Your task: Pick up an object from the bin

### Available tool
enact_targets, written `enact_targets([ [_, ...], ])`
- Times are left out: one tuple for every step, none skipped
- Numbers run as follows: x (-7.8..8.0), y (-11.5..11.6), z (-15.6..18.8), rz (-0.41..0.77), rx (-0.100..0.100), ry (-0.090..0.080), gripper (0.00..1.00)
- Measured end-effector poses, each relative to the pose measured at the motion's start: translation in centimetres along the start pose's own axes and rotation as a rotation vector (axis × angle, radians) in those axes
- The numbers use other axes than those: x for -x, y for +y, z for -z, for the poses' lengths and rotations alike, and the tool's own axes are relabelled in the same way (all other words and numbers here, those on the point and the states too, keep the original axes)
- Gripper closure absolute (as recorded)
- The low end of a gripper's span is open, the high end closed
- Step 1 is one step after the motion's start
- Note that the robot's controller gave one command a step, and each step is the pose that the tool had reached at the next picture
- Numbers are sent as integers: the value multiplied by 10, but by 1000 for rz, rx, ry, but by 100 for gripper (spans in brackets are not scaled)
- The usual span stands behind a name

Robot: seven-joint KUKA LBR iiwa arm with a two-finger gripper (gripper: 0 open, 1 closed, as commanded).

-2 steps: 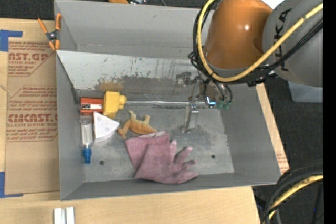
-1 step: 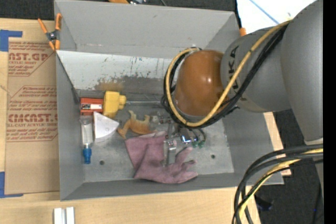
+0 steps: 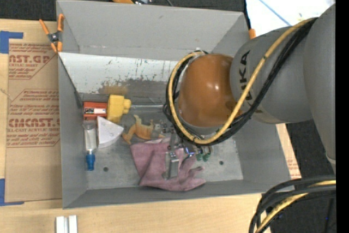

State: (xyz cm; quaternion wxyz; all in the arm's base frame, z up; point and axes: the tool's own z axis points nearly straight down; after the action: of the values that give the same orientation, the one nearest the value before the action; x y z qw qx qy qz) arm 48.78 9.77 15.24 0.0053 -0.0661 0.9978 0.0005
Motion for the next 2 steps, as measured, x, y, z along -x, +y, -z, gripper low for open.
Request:
enact_targets([
  [-4, -7, -53, 163, 2, 11, 0],
  [7, -17, -82, 447, 2, -9, 0],
])
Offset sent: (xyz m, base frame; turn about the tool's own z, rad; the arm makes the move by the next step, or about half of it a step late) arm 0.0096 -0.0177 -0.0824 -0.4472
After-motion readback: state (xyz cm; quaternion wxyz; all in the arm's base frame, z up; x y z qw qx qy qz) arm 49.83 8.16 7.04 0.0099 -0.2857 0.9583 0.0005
